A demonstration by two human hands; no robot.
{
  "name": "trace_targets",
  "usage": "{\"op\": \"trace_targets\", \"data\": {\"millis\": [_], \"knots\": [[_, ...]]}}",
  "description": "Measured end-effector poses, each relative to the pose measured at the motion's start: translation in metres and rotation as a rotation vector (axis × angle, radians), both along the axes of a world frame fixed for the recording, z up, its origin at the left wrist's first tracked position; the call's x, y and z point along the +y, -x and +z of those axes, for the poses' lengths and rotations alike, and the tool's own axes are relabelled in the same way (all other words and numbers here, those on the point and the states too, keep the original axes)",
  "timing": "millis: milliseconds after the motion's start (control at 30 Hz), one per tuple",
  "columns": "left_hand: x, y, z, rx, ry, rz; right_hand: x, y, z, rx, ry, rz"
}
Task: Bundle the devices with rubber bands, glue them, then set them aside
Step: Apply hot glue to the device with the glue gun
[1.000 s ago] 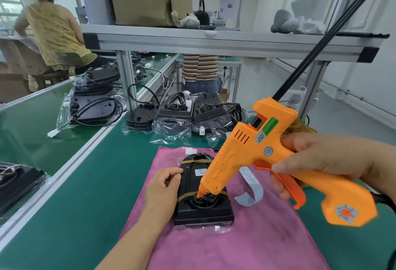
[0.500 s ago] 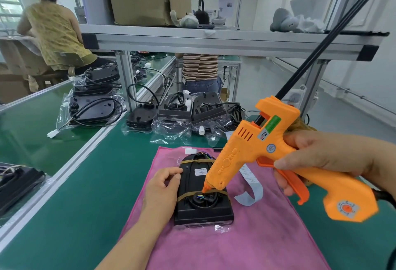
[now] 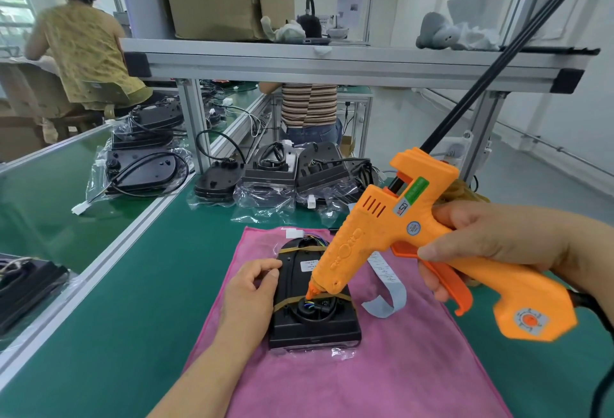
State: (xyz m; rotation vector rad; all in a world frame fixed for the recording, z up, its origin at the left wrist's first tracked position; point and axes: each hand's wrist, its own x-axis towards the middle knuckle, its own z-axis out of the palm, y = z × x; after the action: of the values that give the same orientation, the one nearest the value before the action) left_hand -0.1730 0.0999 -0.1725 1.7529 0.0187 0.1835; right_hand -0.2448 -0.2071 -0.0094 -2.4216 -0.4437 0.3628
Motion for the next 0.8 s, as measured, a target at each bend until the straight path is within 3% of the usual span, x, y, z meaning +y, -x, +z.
{"op": "trace_targets", "data": {"millis": [167, 433, 533, 700, 800], "knots": [[0.000, 0.000, 0.001, -0.022, -0.013, -0.002, -0.001, -0.007, 0.017, 0.093, 0.030, -0.042], [0.000, -0.001, 0.000, -0.021, -0.015, 0.001, -0.013, -0.006, 0.011, 0.069, -0.021, -0.072], [0.000, 0.000, 0.001, -0.015, -0.017, 0.001, -0.014, -0.003, 0.014, 0.042, 0.063, -0.044], [0.000, 0.001, 0.002, -0.008, -0.020, -0.001, -0.017, -0.002, 0.007, 0.067, -0.018, -0.043], [0.000, 0.001, 0.002, -0.010, -0.030, 0.007, -0.014, -0.002, -0.010, 0.093, -0.258, -0.153]]}}
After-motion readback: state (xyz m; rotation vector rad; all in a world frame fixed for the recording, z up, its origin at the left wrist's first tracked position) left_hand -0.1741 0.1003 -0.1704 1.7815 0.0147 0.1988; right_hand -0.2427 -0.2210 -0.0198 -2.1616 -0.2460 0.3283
